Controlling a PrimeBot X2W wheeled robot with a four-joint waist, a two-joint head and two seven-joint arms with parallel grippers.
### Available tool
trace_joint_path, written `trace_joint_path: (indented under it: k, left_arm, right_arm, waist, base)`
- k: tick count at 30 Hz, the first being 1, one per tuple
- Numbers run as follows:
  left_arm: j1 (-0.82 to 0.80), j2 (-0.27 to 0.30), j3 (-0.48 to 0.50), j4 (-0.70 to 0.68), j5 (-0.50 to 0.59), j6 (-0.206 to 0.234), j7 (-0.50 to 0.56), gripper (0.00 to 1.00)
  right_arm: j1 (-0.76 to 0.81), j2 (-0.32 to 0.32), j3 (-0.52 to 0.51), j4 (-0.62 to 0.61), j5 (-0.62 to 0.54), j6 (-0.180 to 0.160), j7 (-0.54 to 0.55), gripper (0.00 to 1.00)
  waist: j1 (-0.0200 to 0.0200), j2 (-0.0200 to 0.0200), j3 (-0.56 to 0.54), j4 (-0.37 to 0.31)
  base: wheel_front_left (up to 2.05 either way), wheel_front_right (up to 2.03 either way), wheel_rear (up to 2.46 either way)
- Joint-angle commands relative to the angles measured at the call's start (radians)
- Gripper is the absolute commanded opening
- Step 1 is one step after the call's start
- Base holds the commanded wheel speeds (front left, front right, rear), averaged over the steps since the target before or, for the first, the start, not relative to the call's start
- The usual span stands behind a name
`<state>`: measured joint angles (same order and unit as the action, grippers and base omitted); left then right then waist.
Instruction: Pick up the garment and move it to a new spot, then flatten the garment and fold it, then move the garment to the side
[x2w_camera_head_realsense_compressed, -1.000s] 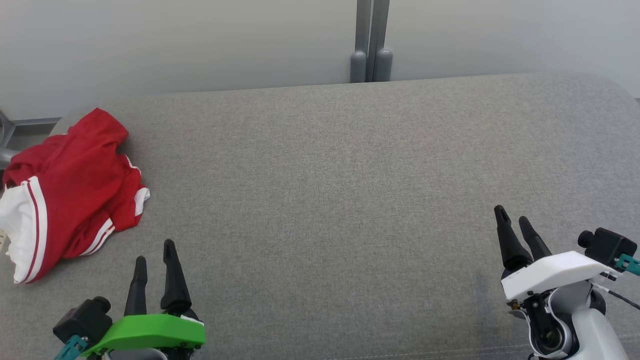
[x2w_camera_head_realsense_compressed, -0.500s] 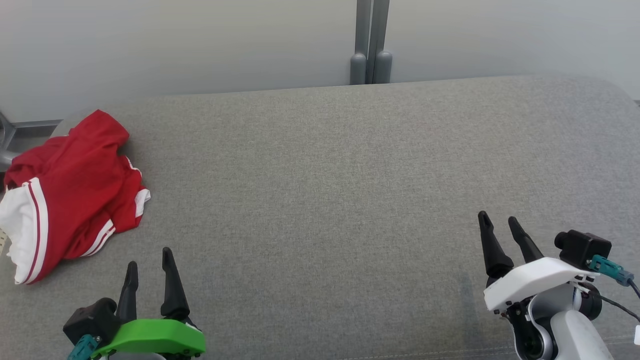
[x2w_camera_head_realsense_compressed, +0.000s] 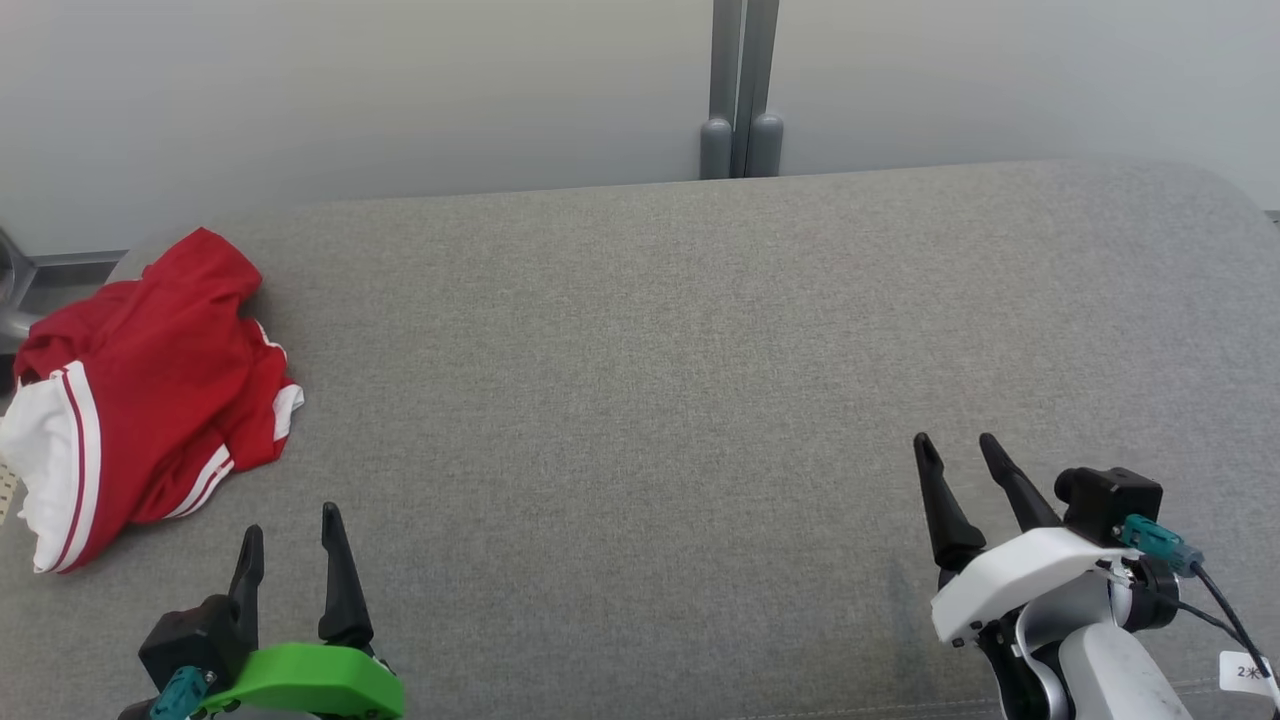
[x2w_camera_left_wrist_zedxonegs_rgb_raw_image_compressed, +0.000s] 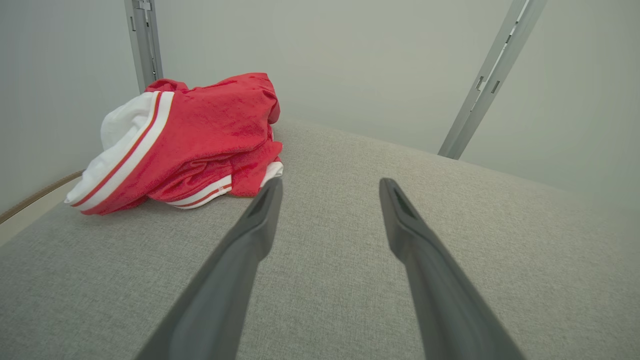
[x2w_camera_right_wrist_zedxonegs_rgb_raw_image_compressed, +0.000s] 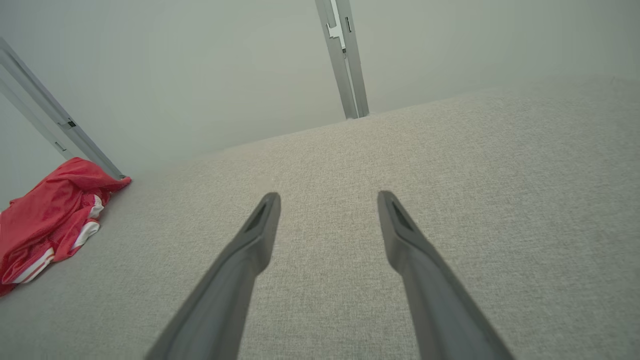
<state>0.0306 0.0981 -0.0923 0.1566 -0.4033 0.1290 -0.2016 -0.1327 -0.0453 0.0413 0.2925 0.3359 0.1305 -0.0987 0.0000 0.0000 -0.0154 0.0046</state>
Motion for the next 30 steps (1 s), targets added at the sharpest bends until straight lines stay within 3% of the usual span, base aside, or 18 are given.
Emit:
trace_joint_path:
  k: [1, 13, 30]
  left_arm:
    - [0.010, 0.010, 0.005, -0.014, 0.031, 0.002, 0.009, 1.00]
    - [0.032, 0.017, 0.011, -0.043, 0.117, 0.019, 0.017, 1.00]
    - [0.060, 0.029, 0.038, -0.074, 0.201, 0.039, 0.008, 1.00]
  right_arm:
    - [-0.016, -0.007, 0.013, -0.002, -0.033, 0.000, -0.012, 1.00]
    - [-0.016, -0.007, 0.050, -0.013, -0.111, 0.000, -0.012, 1.00]
    - [-0.001, -0.007, 0.074, -0.020, -0.129, 0.000, -0.067, 1.00]
  waist:
    - [0.0000, 0.0000, -0.003, 0.000]
    - [0.0000, 0.0000, -0.011, -0.002]
    - [0.0000, 0.0000, -0.020, -0.005]
  base:
    - [0.00, 0.00, 0.00]
    - [0.00, 0.00, 0.00]
    - [0.00, 0.00, 0.00]
